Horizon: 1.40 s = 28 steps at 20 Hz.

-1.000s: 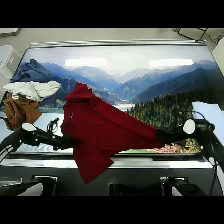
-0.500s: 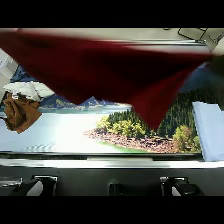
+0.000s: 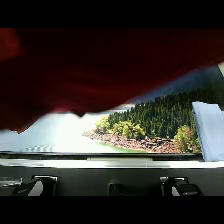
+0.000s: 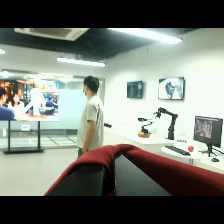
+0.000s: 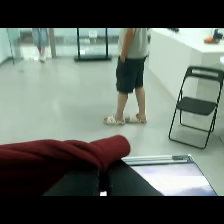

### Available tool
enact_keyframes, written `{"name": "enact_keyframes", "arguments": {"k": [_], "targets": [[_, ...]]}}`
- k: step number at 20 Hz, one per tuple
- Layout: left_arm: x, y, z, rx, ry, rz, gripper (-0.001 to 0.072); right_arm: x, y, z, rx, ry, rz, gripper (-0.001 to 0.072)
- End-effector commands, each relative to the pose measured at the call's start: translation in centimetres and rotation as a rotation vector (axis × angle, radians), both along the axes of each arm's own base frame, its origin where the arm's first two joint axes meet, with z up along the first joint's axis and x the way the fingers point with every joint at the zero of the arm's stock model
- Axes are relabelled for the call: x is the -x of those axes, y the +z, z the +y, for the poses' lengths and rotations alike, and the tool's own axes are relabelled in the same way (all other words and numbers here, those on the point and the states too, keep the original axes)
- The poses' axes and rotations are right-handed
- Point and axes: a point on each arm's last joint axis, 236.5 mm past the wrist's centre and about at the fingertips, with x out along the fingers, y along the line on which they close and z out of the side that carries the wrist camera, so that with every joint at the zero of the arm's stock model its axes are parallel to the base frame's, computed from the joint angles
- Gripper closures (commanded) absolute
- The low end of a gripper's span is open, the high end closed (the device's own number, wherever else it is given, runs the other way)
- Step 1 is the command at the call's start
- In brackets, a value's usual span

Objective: Fold the clothes and pants, and hang the long-sleeved shirts on hangers.

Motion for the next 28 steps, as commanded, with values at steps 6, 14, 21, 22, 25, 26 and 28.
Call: {"name": "enact_keyframes", "arguments": {"k": [6,14,21,22,25,26,28], "targets": [[-19.4,-26.3,3.2,-0.012,-0.083,0.830,0.0681,-11.6,-23.6,-0.3,0.018,-0.042,0.893,0.0672],[-24.9,-62.0,-2.1,0.092,-0.350,1.663,0.0680,-25.1,-51.1,4.4,-0.491,-0.150,1.267,0.0671],[-21.9,-64.9,-2.6,0.156,-0.423,1.908,0.0037,-26.3,-52.7,3.9,-0.540,-0.053,1.289,0.0230],[-21.0,-64.4,-0.5,0.139,-0.405,1.959,0.0038,-25.4,-51.2,1.5,-0.514,-0.058,1.294,0.0150],[-17.3,-63.6,7.5,0.115,-0.258,2.091,0.0065,-18.3,-49.7,-6.4,-0.528,-0.125,1.467,0.0157],[-15.7,-63.9,9.8,0.129,-0.186,2.128,0.0122,-14.9,-50.1,-8.2,-0.555,-0.136,1.566,0.0160],[-12.0,-65.5,11.2,0.182,-0.125,2.185,0.0196,-9.4,-51.5,-9.8,-0.638,-0.158,1.705,0.0158]]}}
